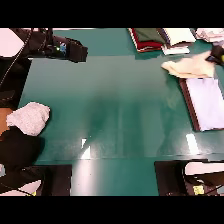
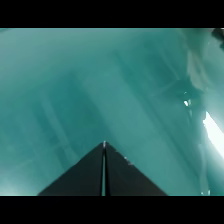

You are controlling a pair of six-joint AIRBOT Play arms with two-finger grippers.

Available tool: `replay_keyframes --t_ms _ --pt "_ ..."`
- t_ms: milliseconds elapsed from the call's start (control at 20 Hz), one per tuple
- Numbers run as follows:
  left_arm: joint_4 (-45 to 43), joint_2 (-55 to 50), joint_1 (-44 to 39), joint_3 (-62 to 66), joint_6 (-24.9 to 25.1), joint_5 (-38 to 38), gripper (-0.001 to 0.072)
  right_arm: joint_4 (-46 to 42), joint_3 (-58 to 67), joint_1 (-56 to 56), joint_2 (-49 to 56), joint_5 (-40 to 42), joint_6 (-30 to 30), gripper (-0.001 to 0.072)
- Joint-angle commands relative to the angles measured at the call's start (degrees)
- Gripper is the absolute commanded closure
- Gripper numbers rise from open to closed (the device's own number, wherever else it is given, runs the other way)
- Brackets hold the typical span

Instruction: Fold the shirts.

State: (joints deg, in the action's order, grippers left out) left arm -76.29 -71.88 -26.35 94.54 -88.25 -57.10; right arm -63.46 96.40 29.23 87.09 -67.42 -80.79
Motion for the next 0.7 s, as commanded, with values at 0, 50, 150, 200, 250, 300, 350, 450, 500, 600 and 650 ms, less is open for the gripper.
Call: replay_keyframes --t_ms 0,50,150,200,250,300,350,450,500,600,650 --pt "1.0 0.0 0.0 0.0 -0.3 0.9 0.0682 -0.5 -0.4 6.6 -0.7 -1.2 -0.2 0.0695" --pt "1.3 0.0 0.0 0.0 -0.3 0.9 0.0682 -0.5 0.1 6.6 -0.8 -1.2 -0.2 0.0695" --pt "1.8 0.0 0.0 0.0 -0.3 0.9 0.0682 -0.5 3.5 6.4 -0.8 -1.4 -0.3 0.0695" --pt "1.8 0.0 0.0 0.0 -0.3 0.9 0.0682 -0.5 6.1 5.9 -0.8 -1.7 -0.3 0.0695" --pt "1.8 0.0 0.0 0.0 -0.3 0.8 0.0682 -0.6 8.9 5.5 -0.8 -2.3 -0.8 0.0695" --pt "1.8 0.0 0.0 0.0 -0.3 0.6 0.0682 -0.5 11.9 5.5 -0.8 -3.1 -1.7 0.0695" --pt "1.8 0.0 0.0 0.0 -0.3 0.3 0.0682 -0.6 14.7 5.4 -0.8 -4.3 -2.4 0.0695" --pt "1.8 0.0 0.0 0.0 -0.2 -0.7 0.0682 -0.7 18.8 5.4 -0.9 -7.8 -3.2 0.0695" --pt "1.8 0.0 0.0 0.0 -0.2 -1.0 0.0682 -0.7 20.0 5.4 -1.1 -9.3 -3.3 0.0695" --pt "1.7 0.0 0.0 0.0 -0.2 -1.5 0.0682 -1.6 18.3 5.4 -3.3 -9.6 -3.3 0.0695" --pt "1.7 0.0 0.0 0.0 -0.2 -1.8 0.0682 -2.8 16.3 5.4 -4.9 -9.6 -3.3 0.0695"
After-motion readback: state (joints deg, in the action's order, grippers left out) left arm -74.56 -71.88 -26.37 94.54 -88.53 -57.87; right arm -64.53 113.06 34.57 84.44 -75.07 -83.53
